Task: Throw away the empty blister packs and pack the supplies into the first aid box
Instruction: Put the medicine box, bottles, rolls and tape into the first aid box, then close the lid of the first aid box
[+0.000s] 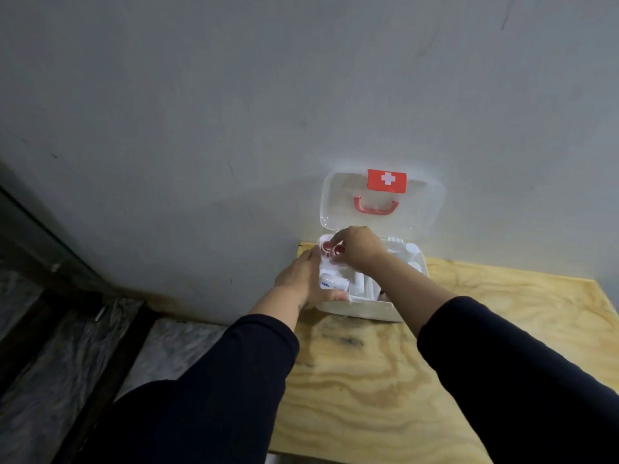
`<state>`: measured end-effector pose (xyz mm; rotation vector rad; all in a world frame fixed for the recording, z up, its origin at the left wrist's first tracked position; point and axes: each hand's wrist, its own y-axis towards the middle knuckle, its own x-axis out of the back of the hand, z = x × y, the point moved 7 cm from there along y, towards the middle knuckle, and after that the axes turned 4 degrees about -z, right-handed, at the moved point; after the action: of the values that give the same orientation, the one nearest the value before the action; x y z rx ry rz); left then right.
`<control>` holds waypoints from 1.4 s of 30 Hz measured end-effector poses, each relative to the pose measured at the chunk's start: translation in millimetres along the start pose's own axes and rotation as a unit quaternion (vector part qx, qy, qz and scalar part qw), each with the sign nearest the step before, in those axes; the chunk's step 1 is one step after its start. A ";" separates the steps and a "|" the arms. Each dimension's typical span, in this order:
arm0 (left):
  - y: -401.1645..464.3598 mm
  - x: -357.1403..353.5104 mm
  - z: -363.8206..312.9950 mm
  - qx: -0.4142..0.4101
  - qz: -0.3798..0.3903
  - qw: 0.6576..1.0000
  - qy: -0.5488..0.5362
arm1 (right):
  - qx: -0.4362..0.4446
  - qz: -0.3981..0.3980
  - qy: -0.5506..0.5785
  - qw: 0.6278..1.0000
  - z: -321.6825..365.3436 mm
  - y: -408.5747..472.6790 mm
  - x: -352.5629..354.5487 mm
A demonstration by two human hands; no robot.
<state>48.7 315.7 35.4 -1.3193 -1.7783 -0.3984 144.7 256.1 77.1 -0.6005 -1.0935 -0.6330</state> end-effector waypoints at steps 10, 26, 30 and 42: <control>0.4 -2.4 0.1 -0.003 0.004 1.000 -0.009 | -0.044 -0.036 -0.014 0.998 -6.6 4.9 2.3; 5.7 -1.6 0.3 -0.016 0.000 1.000 -0.005 | -0.088 -0.038 0.009 0.995 -12.2 4.7 -12.4; 4.0 -1.1 -0.3 -0.015 -0.001 1.000 0.007 | -0.066 -0.048 0.061 0.995 -17.0 -1.6 -7.5; 22.5 62.6 -27.1 0.022 -0.162 0.986 -0.002 | -0.216 -0.319 0.102 0.917 -89.7 -49.8 84.9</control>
<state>76.5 344.5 95.0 -0.9997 -1.9993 -0.5303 190.7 143.9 132.0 -0.5294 -0.9475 -1.5018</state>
